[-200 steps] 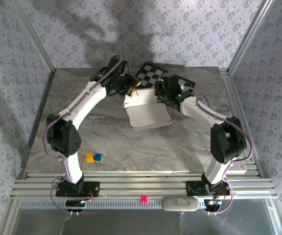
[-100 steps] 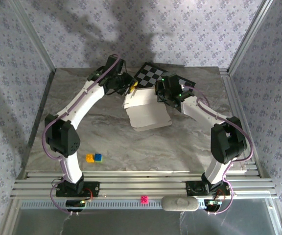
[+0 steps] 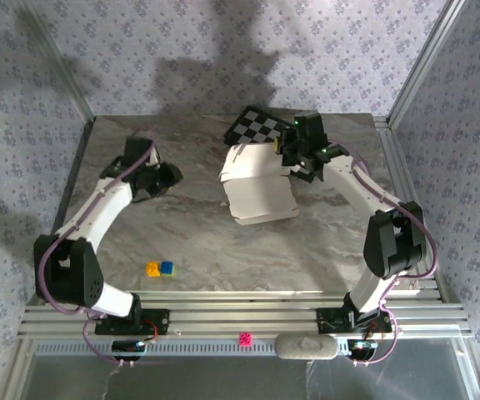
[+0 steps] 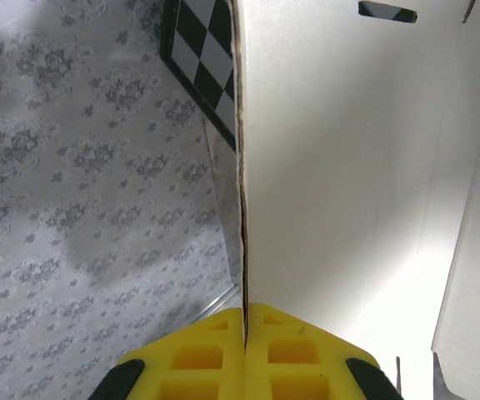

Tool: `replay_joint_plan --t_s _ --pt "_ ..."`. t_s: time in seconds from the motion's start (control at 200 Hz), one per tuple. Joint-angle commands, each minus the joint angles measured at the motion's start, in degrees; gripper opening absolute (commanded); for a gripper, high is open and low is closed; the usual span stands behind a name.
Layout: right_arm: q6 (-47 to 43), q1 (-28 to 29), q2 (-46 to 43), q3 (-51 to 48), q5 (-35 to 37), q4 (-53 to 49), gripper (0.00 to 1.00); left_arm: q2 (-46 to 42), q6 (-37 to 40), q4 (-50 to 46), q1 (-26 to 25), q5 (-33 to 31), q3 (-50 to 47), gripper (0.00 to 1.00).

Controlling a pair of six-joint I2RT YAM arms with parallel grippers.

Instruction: Fold the paper box

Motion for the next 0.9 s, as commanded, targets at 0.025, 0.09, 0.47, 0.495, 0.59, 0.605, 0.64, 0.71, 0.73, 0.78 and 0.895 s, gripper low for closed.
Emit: replay_joint_plan --t_s 0.025,0.09,0.47,0.495,0.59,0.605,0.64,0.71,0.73,0.78,0.895 --pt "-1.7 -1.1 0.6 6.7 -5.3 -8.6 0.0 2.1 10.5 17.6 -1.0 5.4 -3.4 0.26" --pt "-2.2 -1.3 0.9 7.4 -5.1 -9.3 0.0 4.7 12.7 19.1 -2.2 6.5 -2.6 0.25" --pt "-6.1 -2.2 3.5 8.6 -5.3 -10.5 0.0 -7.5 21.9 36.2 -9.1 -1.5 -11.3 0.38" --pt "-5.9 -2.2 3.7 8.4 -5.4 -10.2 0.0 -8.9 23.9 36.2 -9.7 -1.2 -11.7 0.4" --pt "-5.6 -2.1 4.5 8.7 -5.6 -9.9 0.0 -11.7 32.0 30.2 -12.6 -0.4 -10.9 0.44" --pt "-5.5 -2.0 4.7 8.9 -5.6 -9.8 0.0 -12.1 33.0 29.4 -13.2 -0.4 -10.8 0.45" --pt "-5.4 -2.0 5.1 9.1 -5.6 -9.7 0.0 -12.7 35.5 28.2 -14.4 -0.7 -11.0 0.46" --pt "-5.2 -1.7 5.8 10.0 -5.9 -9.9 0.0 -12.9 38.9 27.5 -17.1 -1.9 -11.2 0.49" --pt "-5.2 -1.6 6.1 10.4 -6.0 -10.1 0.0 -12.7 39.7 27.3 -17.8 -2.9 -11.0 0.5" --pt "-5.2 -1.2 6.6 11.1 -6.2 -10.3 0.0 -11.6 41.2 26.8 -19.3 -5.4 -10.1 0.51" --pt "-4.7 -0.3 7.3 11.8 -6.3 -10.6 0.0 -8.0 43.7 27.2 -21.8 -13.3 -7.5 0.61"
